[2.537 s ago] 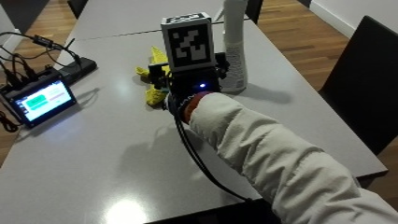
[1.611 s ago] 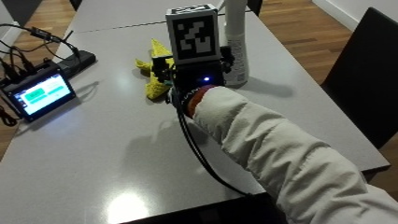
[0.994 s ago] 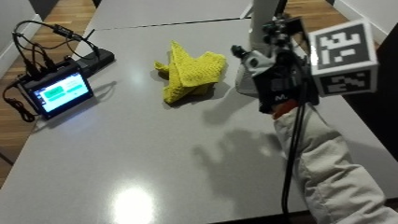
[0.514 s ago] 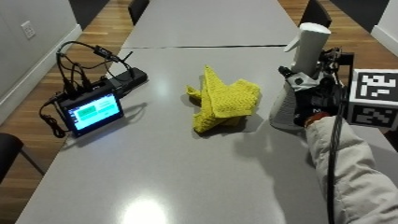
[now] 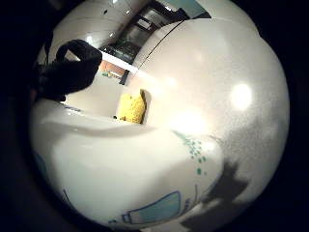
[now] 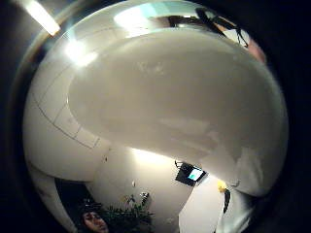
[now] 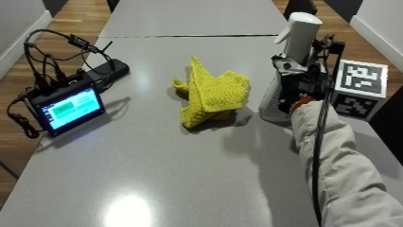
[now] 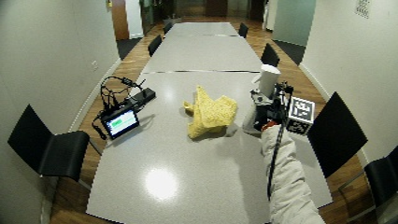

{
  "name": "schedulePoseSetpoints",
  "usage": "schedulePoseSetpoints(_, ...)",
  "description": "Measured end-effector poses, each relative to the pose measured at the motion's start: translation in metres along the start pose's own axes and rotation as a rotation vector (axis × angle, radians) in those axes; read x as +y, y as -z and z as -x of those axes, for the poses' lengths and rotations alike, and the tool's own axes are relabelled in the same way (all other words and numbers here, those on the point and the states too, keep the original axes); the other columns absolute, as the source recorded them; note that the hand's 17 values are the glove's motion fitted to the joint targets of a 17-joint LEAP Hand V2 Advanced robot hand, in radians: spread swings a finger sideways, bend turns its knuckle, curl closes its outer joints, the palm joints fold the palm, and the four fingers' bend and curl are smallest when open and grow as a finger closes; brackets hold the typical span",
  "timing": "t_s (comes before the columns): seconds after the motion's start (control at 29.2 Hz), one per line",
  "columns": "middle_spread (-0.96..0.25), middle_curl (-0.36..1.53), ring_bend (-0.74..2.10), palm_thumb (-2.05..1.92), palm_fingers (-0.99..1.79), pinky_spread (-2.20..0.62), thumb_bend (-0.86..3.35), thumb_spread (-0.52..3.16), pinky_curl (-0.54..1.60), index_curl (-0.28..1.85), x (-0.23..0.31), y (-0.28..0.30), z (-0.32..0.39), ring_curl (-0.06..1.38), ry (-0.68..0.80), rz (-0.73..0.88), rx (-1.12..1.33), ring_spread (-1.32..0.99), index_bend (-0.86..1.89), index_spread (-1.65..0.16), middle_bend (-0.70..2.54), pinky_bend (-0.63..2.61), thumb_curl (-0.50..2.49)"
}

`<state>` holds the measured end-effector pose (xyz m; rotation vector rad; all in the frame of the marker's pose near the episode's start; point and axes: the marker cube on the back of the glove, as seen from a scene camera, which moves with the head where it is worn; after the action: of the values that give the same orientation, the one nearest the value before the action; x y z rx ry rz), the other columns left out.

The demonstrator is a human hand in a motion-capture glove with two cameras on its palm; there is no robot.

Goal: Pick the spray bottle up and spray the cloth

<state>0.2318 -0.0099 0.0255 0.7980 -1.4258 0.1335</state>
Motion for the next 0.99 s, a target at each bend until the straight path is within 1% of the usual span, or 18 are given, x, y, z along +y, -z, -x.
schedulePoseSetpoints(0.07, -0.11, 0.49, 0.56, 1.15, 1.05, -0.16, 0.11, 0.42, 0.35, 0.42, -0.005, 0.001, 0.001, 0.43, 0.04, 0.027, 0.077, -0.15, 0.18, -0.28, 0.47, 0.36, 0.59)
schedulePoseSetpoints(0.21, -0.11, 0.5, 0.54, 1.16, 1.07, -0.18, 0.08, 0.35, 0.37, 0.44, -0.019, 0.008, 0.022, 0.45, 0.187, 0.096, 0.336, -0.15, 0.18, -0.27, 0.46, 0.33, 0.61)
schedulePoseSetpoints(0.38, -0.11, 0.5, 0.52, 1.18, 1.08, -0.19, 0.05, 0.28, 0.38, 0.45, -0.031, 0.01, 0.047, 0.45, 0.306, 0.126, 0.584, -0.15, 0.17, -0.27, 0.44, 0.31, 0.63)
schedulePoseSetpoints(0.62, -0.11, 0.52, 0.5, 1.2, 1.1, -0.2, 0.01, 0.22, 0.39, 0.46, -0.038, 0.001, 0.074, 0.47, 0.509, 0.232, 1.058, -0.15, 0.16, -0.27, 0.43, 0.29, 0.66)
schedulePoseSetpoints(0.75, -0.11, 0.52, 0.49, 1.2, 1.12, -0.21, -0.02, 0.2, 0.4, 0.47, -0.037, -0.004, 0.084, 0.47, 0.6, 0.253, 1.344, -0.16, 0.15, -0.27, 0.43, 0.29, 0.67)
schedulePoseSetpoints(0.86, -0.12, 0.53, 0.49, 1.19, 1.14, -0.23, -0.03, 0.18, 0.41, 0.47, -0.034, -0.008, 0.09, 0.47, 0.648, 0.252, 1.442, -0.17, 0.16, -0.27, 0.42, 0.29, 0.68)
schedulePoseSetpoints(0.99, -0.12, 0.53, 0.48, 1.19, 1.14, -0.24, -0.03, 0.17, 0.41, 0.47, -0.036, -0.012, 0.092, 0.48, 0.67, 0.272, 1.489, -0.17, 0.16, -0.27, 0.42, 0.3, 0.69)
